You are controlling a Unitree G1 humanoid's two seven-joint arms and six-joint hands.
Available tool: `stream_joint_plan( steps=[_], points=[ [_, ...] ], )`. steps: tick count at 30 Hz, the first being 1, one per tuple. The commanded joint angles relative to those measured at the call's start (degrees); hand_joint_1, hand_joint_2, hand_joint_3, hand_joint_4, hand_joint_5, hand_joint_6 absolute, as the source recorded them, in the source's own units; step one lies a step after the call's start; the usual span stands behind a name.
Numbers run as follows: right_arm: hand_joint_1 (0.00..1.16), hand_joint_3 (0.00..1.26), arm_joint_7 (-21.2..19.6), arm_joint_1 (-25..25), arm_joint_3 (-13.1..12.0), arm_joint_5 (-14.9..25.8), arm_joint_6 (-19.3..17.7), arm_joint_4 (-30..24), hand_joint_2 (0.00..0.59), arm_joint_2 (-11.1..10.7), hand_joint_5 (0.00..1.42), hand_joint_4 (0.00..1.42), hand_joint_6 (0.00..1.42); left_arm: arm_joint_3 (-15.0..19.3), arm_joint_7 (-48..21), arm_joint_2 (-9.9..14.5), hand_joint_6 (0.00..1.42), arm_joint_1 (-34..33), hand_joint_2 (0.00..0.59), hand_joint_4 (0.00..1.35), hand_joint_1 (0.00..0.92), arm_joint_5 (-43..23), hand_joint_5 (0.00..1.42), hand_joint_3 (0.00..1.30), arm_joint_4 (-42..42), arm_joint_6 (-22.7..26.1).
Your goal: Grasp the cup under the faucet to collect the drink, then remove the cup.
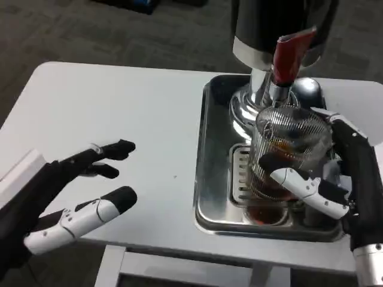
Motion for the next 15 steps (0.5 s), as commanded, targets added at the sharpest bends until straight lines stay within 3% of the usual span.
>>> stream_joint_plan(
  steps=[1,15],
  points=[
    [0.83,1.05,1.31,1.02,-1.76,2.10,-1.43,-4.17,0.213,-0.24,1.42,1.19,1.42,-0.44,-0.19,0.89,0.23,-0.19,0.099,0.21,0.080,0.47,0.30,0.24,0.97,-0.95],
    [0.83,1.07,5.48,4.41,-4.56,3.67,-2.77,-5.96,0.219,-3.53,1.42,1.20,1.42,-1.19,-0.46,1.16,0.23,-1.42,0.101,0.21,0.070,0.78,0.30,0.24,-0.46,-0.57]
  ],
)
